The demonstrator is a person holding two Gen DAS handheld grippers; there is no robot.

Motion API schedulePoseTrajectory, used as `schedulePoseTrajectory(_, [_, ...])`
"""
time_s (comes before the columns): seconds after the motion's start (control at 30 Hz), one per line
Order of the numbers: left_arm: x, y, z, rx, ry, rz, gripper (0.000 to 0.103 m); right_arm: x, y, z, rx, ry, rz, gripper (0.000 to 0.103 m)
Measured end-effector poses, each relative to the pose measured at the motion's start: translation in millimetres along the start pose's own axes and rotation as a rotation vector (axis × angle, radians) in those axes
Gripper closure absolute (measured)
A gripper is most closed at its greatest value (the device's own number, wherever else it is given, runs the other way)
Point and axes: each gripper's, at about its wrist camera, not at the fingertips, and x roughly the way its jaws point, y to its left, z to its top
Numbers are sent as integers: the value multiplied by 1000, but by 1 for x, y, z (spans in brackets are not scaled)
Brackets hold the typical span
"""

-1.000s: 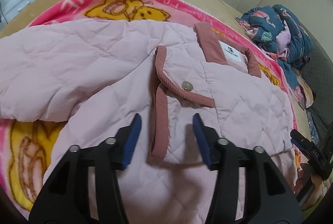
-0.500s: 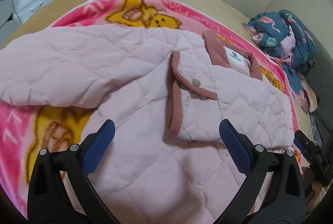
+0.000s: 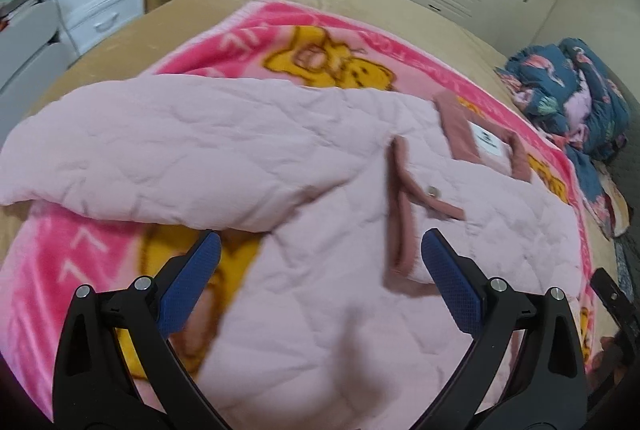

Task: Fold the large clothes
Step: 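Move the left tool to the other sleeve and reach for its cuff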

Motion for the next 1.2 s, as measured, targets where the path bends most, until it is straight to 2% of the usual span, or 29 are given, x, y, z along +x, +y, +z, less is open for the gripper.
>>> schedulePoseTrajectory(0.43, [-15,55,13,-126,-33,32,9,15,74,8,-120,17,76,9])
schedulePoseTrajectory(0.8, [-28,127,19,-317,-58,53,9,38,142,-3,-213,64,161,9])
schedulePoseTrajectory(1.2, [-26,170,14,-442,-47,81,9,68,222,-13,-362,119,231,9])
